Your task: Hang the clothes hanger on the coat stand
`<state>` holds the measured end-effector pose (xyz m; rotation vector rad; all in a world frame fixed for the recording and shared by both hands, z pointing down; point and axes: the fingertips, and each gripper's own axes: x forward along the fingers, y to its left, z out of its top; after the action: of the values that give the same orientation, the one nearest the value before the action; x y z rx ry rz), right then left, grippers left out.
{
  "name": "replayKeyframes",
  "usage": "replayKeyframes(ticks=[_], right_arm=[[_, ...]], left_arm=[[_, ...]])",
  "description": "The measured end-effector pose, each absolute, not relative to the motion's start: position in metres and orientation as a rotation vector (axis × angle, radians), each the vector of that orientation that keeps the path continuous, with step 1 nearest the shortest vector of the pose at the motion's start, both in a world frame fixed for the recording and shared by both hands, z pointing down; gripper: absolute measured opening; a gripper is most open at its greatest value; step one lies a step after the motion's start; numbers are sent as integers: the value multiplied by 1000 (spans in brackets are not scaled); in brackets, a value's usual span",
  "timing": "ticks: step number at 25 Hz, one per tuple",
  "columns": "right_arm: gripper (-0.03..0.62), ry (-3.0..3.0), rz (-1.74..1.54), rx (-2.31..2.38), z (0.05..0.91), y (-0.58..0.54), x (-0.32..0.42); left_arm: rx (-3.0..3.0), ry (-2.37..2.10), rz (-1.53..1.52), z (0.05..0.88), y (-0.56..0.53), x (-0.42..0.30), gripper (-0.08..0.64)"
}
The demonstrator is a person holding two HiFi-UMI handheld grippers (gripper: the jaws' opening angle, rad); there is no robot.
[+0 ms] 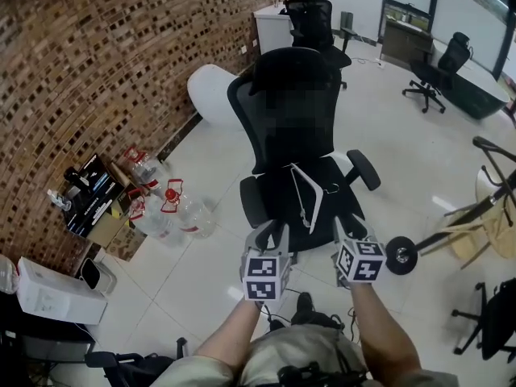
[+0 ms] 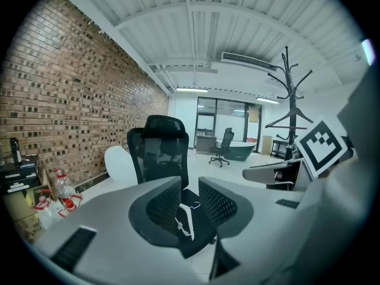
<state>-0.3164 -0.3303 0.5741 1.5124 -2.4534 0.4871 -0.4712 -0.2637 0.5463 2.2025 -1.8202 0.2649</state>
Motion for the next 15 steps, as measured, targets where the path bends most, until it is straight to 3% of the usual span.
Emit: replayKeyframes(ticks=[6, 8, 15], right_arm=[[117, -2439, 589, 1488, 613, -411, -319], [167, -2424, 608, 1495, 627, -431, -316], [167, -2310, 665, 1546, 670, -467, -315]], left_arm=[[2170, -1846, 342, 559, -334, -472, 115], [2167, -1841, 349, 566, -353, -469, 119], [2186, -1757, 374, 598, -394, -476, 123]])
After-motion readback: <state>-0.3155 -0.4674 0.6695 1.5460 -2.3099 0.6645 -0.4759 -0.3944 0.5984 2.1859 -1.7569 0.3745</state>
